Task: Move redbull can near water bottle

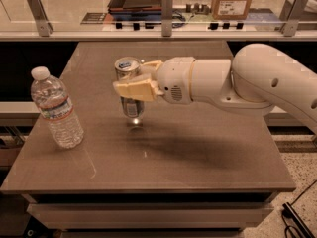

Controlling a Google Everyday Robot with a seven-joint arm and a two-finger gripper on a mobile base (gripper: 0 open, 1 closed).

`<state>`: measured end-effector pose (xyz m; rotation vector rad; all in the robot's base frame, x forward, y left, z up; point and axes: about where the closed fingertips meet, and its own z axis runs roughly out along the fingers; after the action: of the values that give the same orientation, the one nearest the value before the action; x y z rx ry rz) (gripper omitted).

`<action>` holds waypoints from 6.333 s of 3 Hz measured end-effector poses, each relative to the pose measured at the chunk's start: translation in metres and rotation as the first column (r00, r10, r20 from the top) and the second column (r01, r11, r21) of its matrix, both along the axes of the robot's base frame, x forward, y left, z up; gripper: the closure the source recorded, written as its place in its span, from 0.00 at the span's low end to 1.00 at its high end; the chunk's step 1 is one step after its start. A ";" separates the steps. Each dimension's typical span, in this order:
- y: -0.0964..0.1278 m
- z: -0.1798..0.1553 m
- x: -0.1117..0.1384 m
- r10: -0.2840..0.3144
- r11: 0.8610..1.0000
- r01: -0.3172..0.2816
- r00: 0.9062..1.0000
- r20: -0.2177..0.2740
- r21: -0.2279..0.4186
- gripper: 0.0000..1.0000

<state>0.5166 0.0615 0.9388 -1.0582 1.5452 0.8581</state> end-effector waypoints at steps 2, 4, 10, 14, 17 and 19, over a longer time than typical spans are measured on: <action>0.030 -0.004 -0.033 0.028 0.999 -0.027 1.000 0.008 -0.030 1.00; 0.048 -0.027 -0.036 0.013 0.999 -0.011 0.999 0.049 -0.048 1.00; 0.047 -0.043 -0.033 0.007 1.000 -0.007 1.000 0.013 0.013 0.59; 0.053 -0.040 -0.036 0.018 1.000 -0.018 1.000 0.019 0.008 0.00; 0.005 0.022 -0.022 -0.073 0.990 0.080 0.995 0.064 -0.112 0.00; -0.037 0.068 -0.002 -0.131 0.973 0.151 0.984 0.125 -0.172 0.00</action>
Offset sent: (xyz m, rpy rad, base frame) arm -0.0458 0.0401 -0.0110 -0.0482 -0.0144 0.0227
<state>0.5146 0.0243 1.0066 -1.0921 1.6034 0.5592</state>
